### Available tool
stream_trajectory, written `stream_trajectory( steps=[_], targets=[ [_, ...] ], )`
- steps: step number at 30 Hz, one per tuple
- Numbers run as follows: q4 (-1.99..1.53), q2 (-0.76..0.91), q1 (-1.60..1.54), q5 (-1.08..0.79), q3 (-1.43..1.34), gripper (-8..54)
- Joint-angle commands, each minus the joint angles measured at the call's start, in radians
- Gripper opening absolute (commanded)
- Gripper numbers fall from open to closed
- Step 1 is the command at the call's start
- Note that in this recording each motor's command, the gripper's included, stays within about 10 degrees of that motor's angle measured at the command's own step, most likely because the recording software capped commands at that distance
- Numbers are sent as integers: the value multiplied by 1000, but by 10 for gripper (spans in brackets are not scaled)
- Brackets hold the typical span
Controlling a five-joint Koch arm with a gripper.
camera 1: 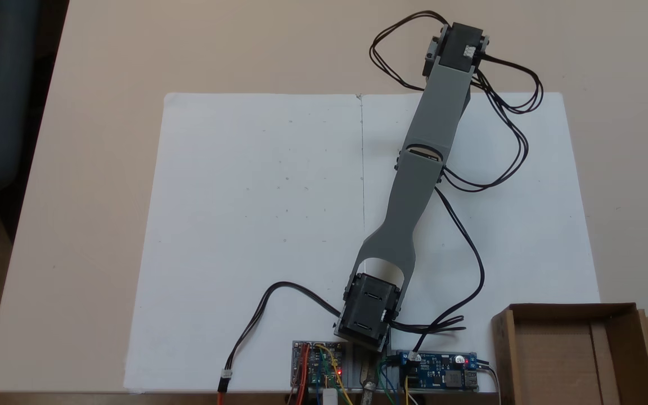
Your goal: Grasp a green dice and put it in the bin.
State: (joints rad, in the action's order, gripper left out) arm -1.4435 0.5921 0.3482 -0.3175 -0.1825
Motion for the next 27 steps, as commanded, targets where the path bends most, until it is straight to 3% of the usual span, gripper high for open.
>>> stream_trajectory(
  steps=[1, 27],
  targets=[
    [-37, 20, 12, -34, 44, 490],
    [-11, -9, 52, -179, 52, 483]
  ],
)
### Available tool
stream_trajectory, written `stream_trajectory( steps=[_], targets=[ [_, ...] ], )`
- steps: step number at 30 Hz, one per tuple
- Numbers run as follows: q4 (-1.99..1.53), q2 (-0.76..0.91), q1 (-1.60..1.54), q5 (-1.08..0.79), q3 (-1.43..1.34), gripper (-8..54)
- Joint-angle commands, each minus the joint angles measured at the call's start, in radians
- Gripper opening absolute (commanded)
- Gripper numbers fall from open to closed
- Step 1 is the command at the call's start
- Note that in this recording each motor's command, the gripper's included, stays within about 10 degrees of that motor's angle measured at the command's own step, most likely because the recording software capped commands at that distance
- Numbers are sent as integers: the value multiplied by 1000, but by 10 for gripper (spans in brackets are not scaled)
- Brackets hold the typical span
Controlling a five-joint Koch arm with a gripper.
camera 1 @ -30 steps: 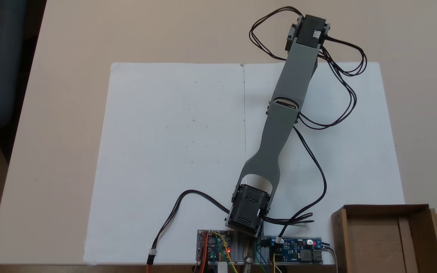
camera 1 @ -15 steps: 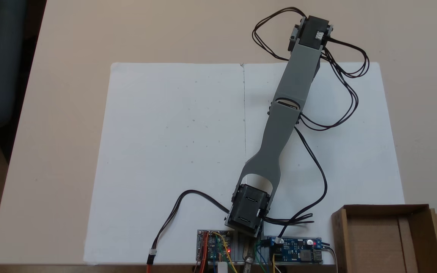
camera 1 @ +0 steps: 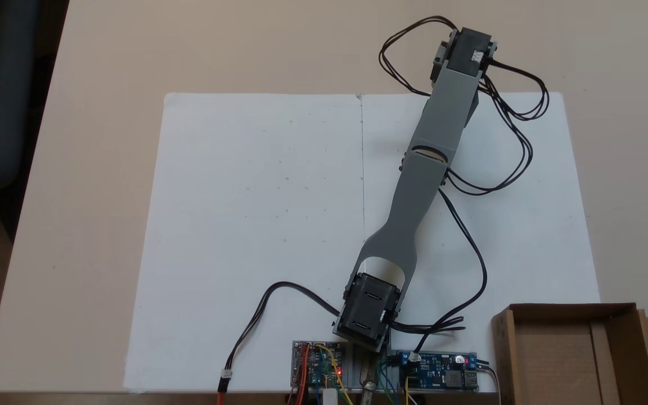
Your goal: Grasp a green dice and put it in the bin.
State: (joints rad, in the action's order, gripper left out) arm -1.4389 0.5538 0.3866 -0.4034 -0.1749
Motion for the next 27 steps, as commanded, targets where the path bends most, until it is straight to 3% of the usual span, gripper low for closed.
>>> stream_trajectory(
  steps=[1, 27],
  targets=[
    [-14, 29, 12, -92, 54, 483],
    [97, -25, -5, -83, 69, 485]
  ],
)
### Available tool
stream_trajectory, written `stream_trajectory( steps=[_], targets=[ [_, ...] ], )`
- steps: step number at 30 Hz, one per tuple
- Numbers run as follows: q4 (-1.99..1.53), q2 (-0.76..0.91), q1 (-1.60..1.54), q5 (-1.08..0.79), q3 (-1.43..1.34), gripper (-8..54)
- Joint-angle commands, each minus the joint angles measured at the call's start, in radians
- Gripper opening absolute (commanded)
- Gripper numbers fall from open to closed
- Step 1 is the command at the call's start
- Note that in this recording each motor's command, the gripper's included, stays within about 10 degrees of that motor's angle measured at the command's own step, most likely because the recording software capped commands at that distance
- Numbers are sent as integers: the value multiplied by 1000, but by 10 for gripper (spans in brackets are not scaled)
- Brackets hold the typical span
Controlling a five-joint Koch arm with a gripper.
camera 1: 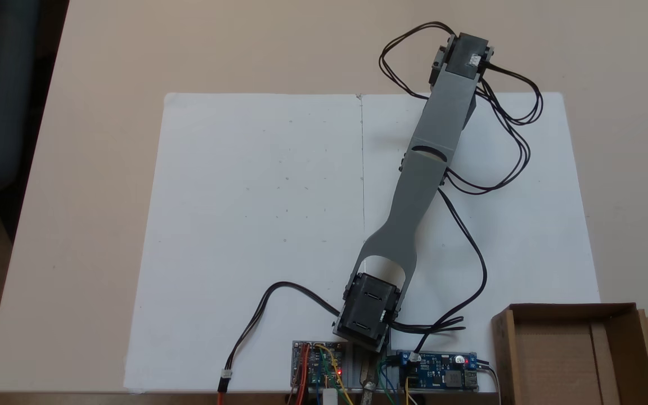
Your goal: Grasp a green dice and put it in the bin.
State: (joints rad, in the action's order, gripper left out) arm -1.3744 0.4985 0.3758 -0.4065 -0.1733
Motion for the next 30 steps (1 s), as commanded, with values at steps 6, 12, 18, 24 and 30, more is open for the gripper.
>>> stream_trajectory(
  steps=[6, 12, 18, 24, 30],
  targets=[
    [34, 11, -6, -77, 67, 484],
    [34, -6, -6, -75, 67, 474],
    [34, -21, -6, -74, 67, 461],
    [38, -25, -6, -32, 67, 446],
    [71, -29, -5, -9, 67, 441]
  ],
)
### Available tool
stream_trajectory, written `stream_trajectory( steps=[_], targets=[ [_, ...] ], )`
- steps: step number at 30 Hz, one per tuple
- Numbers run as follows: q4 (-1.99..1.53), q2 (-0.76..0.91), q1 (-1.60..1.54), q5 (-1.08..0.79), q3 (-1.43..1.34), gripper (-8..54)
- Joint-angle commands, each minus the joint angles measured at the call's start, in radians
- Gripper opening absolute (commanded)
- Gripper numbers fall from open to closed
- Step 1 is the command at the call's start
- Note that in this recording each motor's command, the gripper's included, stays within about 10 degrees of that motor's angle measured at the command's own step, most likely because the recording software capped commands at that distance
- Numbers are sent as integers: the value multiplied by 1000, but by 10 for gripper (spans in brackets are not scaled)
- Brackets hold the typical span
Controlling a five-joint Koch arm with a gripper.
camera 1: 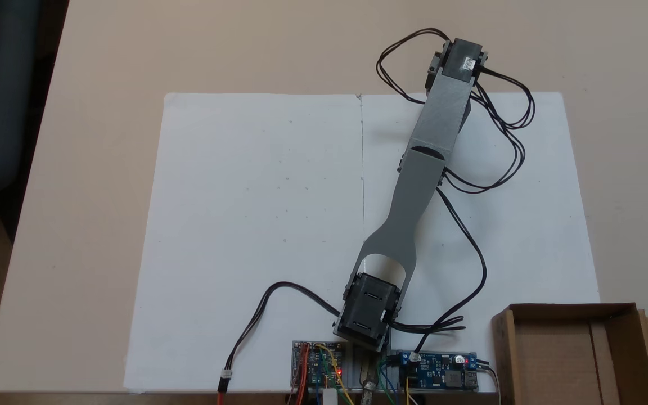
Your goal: Grasp a green dice and put it in the bin.
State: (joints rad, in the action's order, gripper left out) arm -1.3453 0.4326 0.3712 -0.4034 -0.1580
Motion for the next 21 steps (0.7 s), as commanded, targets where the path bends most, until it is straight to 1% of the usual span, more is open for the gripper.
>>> stream_trajectory(
  steps=[1, 14, 21],
  targets=[
    [43, 37, 2, -9, 52, 441],
    [46, 23, 9, 28, 51, 437],
    [44, -3, 5, 28, 51, 421]
  ],
)
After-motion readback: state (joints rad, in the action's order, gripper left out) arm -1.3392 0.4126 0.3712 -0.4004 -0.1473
